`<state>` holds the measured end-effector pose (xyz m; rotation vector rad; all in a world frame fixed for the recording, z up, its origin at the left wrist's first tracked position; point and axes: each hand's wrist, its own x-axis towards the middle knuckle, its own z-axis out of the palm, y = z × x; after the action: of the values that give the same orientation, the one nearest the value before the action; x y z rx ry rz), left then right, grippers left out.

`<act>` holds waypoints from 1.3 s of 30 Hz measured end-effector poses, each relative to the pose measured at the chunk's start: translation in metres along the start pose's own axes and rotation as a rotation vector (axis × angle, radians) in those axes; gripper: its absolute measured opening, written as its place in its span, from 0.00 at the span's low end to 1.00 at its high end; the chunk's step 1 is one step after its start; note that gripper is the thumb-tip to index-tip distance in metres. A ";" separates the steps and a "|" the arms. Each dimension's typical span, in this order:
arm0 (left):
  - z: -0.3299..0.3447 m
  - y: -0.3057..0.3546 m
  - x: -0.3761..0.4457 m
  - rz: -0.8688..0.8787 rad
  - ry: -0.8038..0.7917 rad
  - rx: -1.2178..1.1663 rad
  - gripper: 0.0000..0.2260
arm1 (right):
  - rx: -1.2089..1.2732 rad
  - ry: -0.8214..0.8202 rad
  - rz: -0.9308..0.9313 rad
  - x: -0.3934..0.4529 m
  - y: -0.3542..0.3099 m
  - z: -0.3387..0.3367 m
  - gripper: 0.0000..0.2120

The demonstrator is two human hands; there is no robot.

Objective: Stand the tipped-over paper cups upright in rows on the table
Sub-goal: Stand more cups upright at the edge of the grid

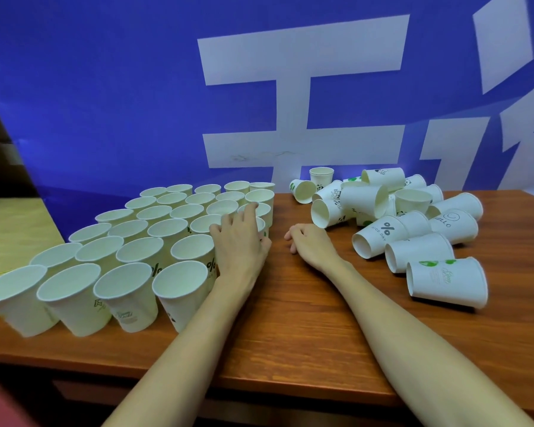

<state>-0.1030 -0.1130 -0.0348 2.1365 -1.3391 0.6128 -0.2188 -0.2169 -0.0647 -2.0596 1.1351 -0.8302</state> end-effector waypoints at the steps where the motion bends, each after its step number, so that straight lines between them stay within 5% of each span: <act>1: -0.001 0.001 -0.001 0.027 0.061 0.024 0.26 | -0.010 0.029 -0.001 0.000 -0.001 -0.001 0.16; 5: 0.000 0.010 -0.004 0.217 0.295 -0.169 0.18 | -0.045 0.276 -0.047 0.004 -0.013 -0.012 0.16; 11: 0.006 0.032 -0.008 0.226 -0.020 -0.572 0.05 | -0.216 0.775 -0.158 0.010 -0.026 -0.038 0.08; 17: 0.028 0.034 -0.012 0.156 -0.204 -0.619 0.06 | -0.594 0.643 0.104 0.018 0.003 -0.055 0.26; 27: 0.038 0.026 -0.024 0.122 -0.381 -0.687 0.05 | -0.872 0.477 0.214 0.017 0.021 -0.052 0.19; 39: 0.036 0.025 -0.027 0.113 -0.418 -0.656 0.06 | -0.960 0.377 0.149 0.016 0.022 -0.054 0.26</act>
<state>-0.1331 -0.1280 -0.0740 1.6909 -1.6030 -0.2427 -0.2642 -0.2524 -0.0459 -2.5461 2.1812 -0.6709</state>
